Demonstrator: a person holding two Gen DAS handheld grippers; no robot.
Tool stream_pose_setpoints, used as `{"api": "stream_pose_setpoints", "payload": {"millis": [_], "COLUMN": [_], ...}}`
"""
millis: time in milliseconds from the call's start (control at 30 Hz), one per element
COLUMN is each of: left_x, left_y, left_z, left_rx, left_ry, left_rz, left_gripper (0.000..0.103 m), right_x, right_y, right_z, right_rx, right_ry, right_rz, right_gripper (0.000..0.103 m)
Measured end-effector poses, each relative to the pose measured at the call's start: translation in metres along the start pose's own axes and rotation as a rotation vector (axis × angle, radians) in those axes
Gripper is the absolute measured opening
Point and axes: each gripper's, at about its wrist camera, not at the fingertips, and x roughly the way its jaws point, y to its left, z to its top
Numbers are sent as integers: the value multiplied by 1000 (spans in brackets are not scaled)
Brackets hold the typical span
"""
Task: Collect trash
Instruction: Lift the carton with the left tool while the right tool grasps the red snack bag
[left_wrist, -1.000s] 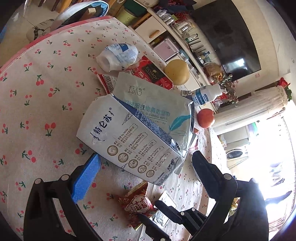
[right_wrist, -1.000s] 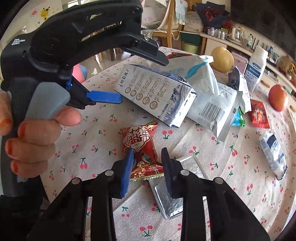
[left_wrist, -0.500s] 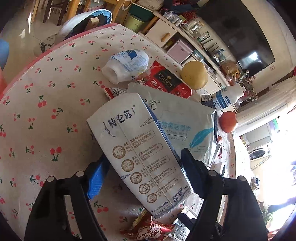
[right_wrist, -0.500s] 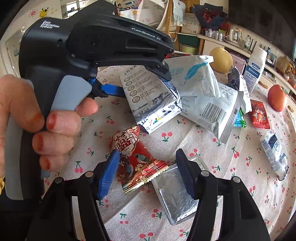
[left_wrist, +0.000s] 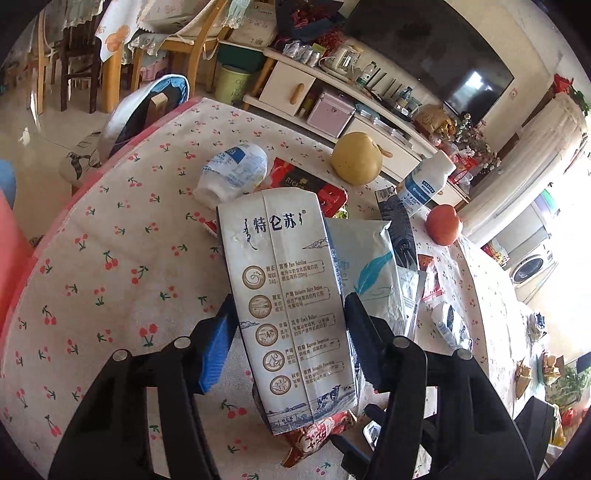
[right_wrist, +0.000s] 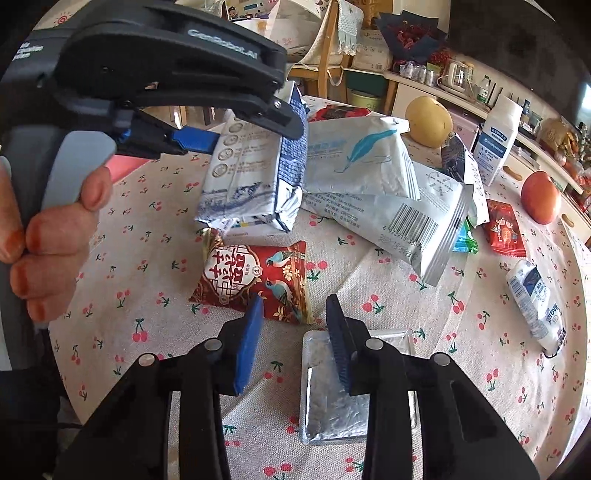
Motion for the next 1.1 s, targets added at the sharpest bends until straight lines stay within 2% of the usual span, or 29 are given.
{"api": "stream_pose_setpoints", "payload": {"millis": [67,167,233,433,500,533,900,1100], "left_x": [-8,-20,-28,-46,-51,-55,-87,-109], "left_y": [4,13,18,29,32,34,62,89], "left_z": [1,3,5,8,10,10,19,24], "left_rx": [-2,-12,-13,8,18,25,16,-32], "left_ry": [-20,-48,-67,-126,-145,-158,-264,-318], "left_rz": [-4,2,10,60,78,91,188,245], "left_gripper": [60,60,60,60,60,60,60,60], "right_x": [-2,-5,-2,17,19,20,25,9], "right_y": [-1,-3,-2,10,17,19,30,42], "right_z": [1,6,10,19,21,23,27,46], "right_rx": [33,86,108,159,151,150,153,172], "right_ry": [-18,-41,-33,6,8,7,-10,-78], "right_rz": [16,78,86,76,50,48,-16,2], "right_gripper": [80,86,90,89,81,64,54,53]}}
